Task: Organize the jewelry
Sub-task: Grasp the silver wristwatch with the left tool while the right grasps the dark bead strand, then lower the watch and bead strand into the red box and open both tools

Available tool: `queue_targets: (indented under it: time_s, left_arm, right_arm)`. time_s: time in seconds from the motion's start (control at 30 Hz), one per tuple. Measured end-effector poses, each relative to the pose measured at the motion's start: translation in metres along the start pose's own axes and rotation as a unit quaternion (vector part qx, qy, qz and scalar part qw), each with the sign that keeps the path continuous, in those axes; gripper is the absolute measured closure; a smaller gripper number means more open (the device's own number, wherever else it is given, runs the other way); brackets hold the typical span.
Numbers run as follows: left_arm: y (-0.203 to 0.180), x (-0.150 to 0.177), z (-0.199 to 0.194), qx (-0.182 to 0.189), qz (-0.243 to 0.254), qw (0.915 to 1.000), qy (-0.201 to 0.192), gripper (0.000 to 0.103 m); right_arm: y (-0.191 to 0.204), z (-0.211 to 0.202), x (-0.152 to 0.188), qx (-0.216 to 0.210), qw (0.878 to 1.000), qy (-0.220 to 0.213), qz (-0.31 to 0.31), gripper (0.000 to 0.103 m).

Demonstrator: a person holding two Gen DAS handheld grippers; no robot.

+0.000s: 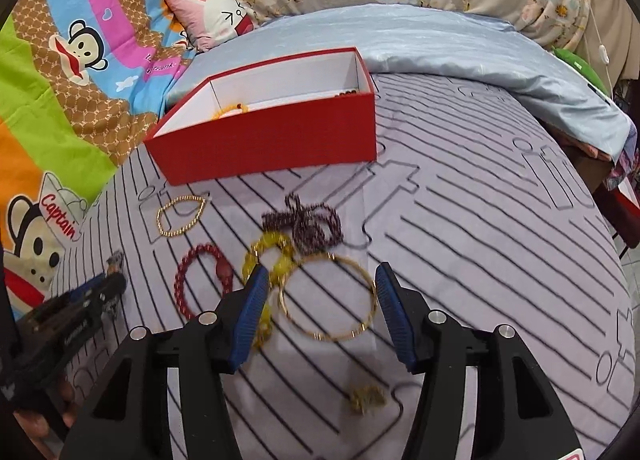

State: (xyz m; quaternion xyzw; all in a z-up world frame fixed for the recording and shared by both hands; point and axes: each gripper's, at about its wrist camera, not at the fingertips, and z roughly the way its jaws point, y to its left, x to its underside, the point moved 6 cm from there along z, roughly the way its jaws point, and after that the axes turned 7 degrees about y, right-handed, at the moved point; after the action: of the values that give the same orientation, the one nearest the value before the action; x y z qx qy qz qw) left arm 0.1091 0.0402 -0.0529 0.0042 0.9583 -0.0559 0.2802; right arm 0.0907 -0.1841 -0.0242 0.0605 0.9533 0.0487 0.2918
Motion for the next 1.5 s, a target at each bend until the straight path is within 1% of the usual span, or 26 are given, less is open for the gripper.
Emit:
queue_targets:
  time_s: [0.2,0.27,0.4,0.47,0.5,0.53,0.57,0.6,0.73,0.8,0.93,1.1,1.4,1.5]
  left_arm:
    - [-0.001,-0.001,0.001,-0.002,0.001,1.0,0.0,0.08]
    - [-0.001,-0.001,0.001,-0.001,0.001,1.0,-0.001,0.08]
    - [-0.001,-0.002,0.001,0.0,0.0,1.0,-0.001,0.08]
    - [-0.001,-0.002,0.001,0.001,0.0,1.0,-0.001,0.079]
    - [-0.001,-0.002,0.001,0.002,-0.001,1.0,-0.001,0.08]
    - [-0.001,-0.002,0.002,0.003,-0.002,1.0,-0.001,0.08]
    - [-0.001,-0.002,0.002,0.004,-0.003,1.0,-0.001,0.08]
    - [-0.001,-0.002,0.002,0.004,-0.002,1.0,-0.001,0.08]
    - [0.0,-0.002,0.002,0.003,-0.005,1.0,-0.001,0.08]
    - [0.0,-0.003,0.002,0.003,-0.006,1.0,0.001,0.08]
    - [-0.004,-0.006,-0.002,0.02,-0.009,0.9997,0.005,0.08]
    - [-0.008,-0.012,-0.015,0.038,-0.011,0.9992,-0.005,0.08]
    - [-0.019,-0.024,-0.041,0.045,0.002,0.9986,-0.027,0.08]
    - [-0.026,-0.034,-0.047,0.048,0.009,0.9983,-0.031,0.08]
  right_arm:
    - [0.005,0.018,-0.019,0.006,1.0,0.001,-0.003,0.052]
    - [0.005,0.022,-0.023,0.009,1.0,0.002,-0.003,0.061]
    - [0.004,0.033,-0.025,0.01,1.0,0.012,0.004,0.07]
    - [0.004,0.037,-0.025,0.013,1.0,0.018,0.003,0.078]
    - [0.003,0.039,-0.024,0.013,1.0,0.019,0.004,0.08]
    - [0.003,0.04,-0.024,0.013,1.0,0.018,0.004,0.084]
    - [0.002,0.04,-0.024,0.013,1.0,0.017,0.005,0.092]
    - [0.002,0.04,-0.024,0.008,1.0,0.019,0.007,0.093]
    - [-0.002,0.034,-0.026,-0.005,1.0,0.012,0.019,0.097]
    - [-0.003,0.029,-0.027,-0.01,1.0,0.009,0.022,0.098]
    - [-0.006,0.013,-0.031,-0.013,1.0,-0.005,0.023,0.098]
    - [-0.009,-0.005,-0.035,-0.017,0.999,-0.02,0.027,0.098]
    - [-0.014,-0.034,-0.037,-0.026,0.998,-0.045,0.031,0.098]
    - [-0.014,-0.042,-0.045,-0.028,0.998,-0.053,0.024,0.098]
